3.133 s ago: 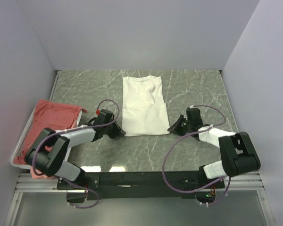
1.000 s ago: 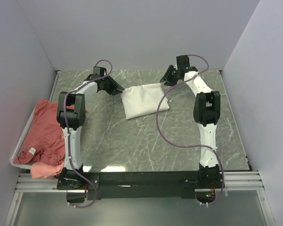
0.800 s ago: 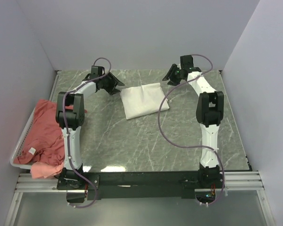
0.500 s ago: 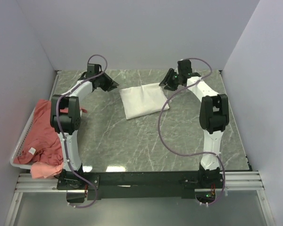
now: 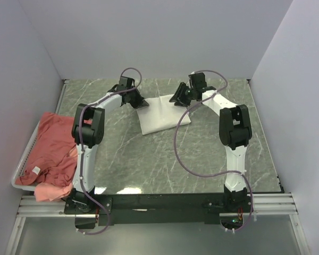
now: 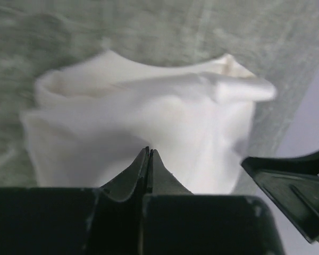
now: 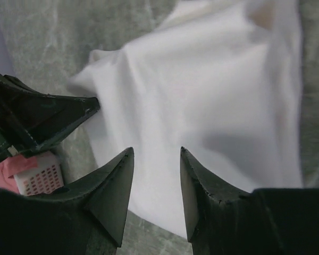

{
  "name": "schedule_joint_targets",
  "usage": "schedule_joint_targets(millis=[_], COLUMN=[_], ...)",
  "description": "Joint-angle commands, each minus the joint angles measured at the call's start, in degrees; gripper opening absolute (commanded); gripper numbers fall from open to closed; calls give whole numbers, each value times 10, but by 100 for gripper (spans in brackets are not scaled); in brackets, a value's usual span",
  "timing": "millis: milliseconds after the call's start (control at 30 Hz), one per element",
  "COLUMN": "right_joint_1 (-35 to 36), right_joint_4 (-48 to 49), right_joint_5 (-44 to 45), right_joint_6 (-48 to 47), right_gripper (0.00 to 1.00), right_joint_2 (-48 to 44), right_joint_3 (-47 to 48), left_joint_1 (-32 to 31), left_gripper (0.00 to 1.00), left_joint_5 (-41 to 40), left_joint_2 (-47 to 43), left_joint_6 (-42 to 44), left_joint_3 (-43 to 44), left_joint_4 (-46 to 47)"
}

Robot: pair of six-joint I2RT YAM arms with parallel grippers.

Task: Fold and stack the t-shirts
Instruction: Fold the tshirt

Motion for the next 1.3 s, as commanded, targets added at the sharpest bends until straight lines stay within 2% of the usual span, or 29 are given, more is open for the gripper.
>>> schedule_joint_targets(millis=[0,167,500,633,767,833,967,1033,1067,1167,1233,1267], right_joint_1=[-21,-25,-26,-26,-20,-9,16,17,16,16,16,15], right_joint_4=[10,15,94,125,142,142,143,143,137,114,104,101], right_joint_5=[0,9,-7,-6,-12,-10,-6,-4,0,11,15,14], right_joint_6=[8,5,29,37,31,26,29,35,35,36,37,39], right_gripper=[47,47,46,46,46,46,46,46,46,46,46,45], right_joint_2=[18,-3,-81,-126,-179,-208,-250,-280,-290,-324,-332,-330], right_joint_3=[-24,-99,-290,-357,-425,-454,-487,-491,-488,-464,-436,-425], left_joint_1=[23,42,60,60,55,54,51,48,47,34,12,3], left_gripper=[3,8,12,12,15,15,19,27,36,43,39,31], left_joint_5=[5,22,42,45,51,48,35,13,6,-18,-21,-25], left_joint_2=[31,53,19,-3,-55,-73,-139,-168,-178,-216,-245,-251], left_joint_6=[8,3,1,-5,-11,-8,3,12,20,31,30,31], left_joint_3=[22,16,-33,-78,-174,-195,-229,-222,-217,-208,-220,-227], left_joint_4=[1,9,30,45,86,86,73,51,38,9,10,7])
